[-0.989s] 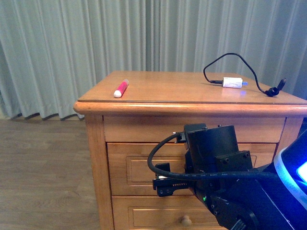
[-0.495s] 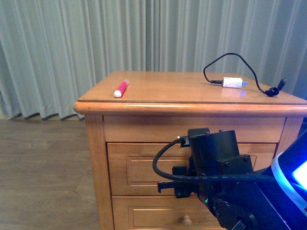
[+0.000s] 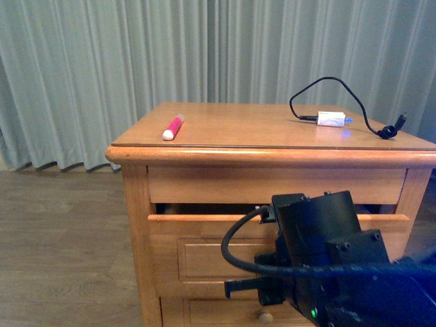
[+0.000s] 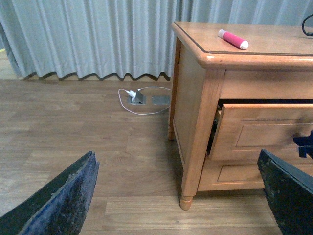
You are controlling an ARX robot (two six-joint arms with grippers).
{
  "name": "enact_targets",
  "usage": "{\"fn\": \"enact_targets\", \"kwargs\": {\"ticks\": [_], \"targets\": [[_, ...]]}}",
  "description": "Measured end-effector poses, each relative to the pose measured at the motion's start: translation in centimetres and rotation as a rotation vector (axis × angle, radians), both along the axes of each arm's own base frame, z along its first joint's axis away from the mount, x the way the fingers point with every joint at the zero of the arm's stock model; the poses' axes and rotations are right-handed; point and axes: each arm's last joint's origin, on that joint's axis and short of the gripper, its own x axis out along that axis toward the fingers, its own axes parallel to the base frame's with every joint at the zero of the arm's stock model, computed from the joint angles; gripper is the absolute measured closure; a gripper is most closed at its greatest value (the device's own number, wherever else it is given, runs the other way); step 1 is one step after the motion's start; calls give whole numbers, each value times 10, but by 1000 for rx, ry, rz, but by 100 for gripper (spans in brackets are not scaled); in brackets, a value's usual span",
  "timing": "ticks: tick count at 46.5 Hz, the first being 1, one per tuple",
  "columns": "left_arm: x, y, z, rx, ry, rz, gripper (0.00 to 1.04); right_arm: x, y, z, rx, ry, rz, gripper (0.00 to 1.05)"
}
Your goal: Place pink marker in drawer with both arms
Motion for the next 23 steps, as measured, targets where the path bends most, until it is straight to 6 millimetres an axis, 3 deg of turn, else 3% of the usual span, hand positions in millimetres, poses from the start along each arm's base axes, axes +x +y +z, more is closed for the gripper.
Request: {"fn": "enact_targets", "kwargs": {"ticks": [11,17,23], "targets": [[0,0,0,0,0,0,6,-71,-16,6,-12,94,28,83],[0,0,0,0,0,0,6,-94,-20,7,-7,114,41,83],[0,0,0,0,0,0,6,-109,-24,10,-2,108,6,58]]}}
